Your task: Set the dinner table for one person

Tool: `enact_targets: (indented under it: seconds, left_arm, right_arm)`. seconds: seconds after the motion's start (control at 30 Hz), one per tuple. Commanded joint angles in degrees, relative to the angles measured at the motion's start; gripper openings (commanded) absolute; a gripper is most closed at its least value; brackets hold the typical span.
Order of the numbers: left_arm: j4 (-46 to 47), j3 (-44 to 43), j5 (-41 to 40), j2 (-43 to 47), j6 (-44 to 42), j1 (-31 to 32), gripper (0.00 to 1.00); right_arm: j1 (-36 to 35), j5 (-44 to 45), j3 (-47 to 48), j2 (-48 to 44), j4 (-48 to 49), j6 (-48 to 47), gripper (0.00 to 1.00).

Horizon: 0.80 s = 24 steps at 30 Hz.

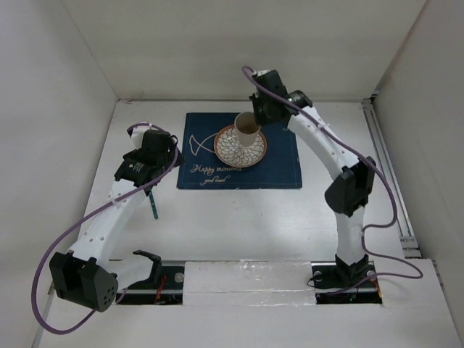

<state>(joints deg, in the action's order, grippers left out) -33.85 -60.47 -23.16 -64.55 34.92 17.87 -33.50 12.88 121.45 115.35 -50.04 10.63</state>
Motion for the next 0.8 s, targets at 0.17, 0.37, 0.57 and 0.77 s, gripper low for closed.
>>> enact_targets:
  seconds: [0.17, 0.37, 0.57, 0.77]
  left_arm:
    - [-0.4, -1.8, -1.8, 1.8, 0.3, -0.2, 1.0]
    - [-0.4, -1.8, -1.3, 1.8, -0.2, -0.2, 1.0]
    - [-0.4, -1.8, -0.7, 1.2, -0.2, -0.2, 1.0]
    - [-0.4, -1.8, -1.3, 1.2, -0.7, -0.2, 1.0]
  right_arm:
    - [14.5, -3.1, 24.6, 15.6, -10.2, 0.6, 0.0]
    - [20.1, -4.4, 19.8, 16.4, -0.6, 2.4, 0.0]
    - [21.6, -5.7, 23.1, 19.6, 1.5, 3.4, 0.0]
    - [20.9, -3.8, 25.2, 23.3, 2.7, 4.5, 0.0]
